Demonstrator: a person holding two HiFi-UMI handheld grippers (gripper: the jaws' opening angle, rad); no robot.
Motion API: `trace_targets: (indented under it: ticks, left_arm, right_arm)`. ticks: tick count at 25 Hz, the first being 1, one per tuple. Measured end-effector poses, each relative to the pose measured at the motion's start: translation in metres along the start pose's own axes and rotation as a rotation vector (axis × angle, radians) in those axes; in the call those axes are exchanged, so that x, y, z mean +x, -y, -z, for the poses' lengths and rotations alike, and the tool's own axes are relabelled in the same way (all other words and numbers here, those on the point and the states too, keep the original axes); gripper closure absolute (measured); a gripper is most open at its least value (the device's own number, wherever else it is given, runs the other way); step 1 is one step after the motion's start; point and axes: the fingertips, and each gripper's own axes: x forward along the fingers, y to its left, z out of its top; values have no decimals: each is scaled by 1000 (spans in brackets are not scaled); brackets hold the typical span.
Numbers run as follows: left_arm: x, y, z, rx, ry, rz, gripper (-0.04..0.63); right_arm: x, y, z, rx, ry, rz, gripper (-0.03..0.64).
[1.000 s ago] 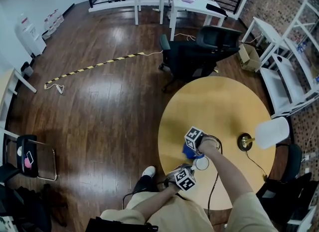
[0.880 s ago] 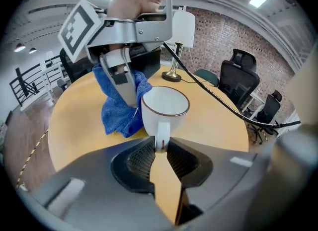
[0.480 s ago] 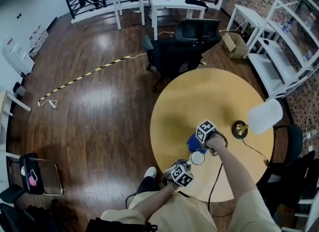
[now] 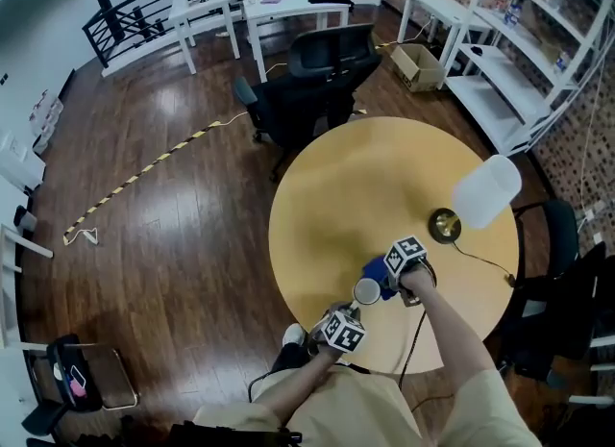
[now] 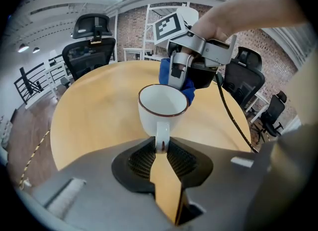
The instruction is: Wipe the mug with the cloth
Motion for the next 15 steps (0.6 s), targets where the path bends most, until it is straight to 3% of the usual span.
trace_targets:
  ticks: [9,15]
  left_arm:
    - [8,12,7,26,-48,44,535]
    - [9,18,4,73,-60,60,534]
  right_arm:
    - [-1,-21,8,199,173,-235,557]
    - [7,-21,20,290,234,-284,557]
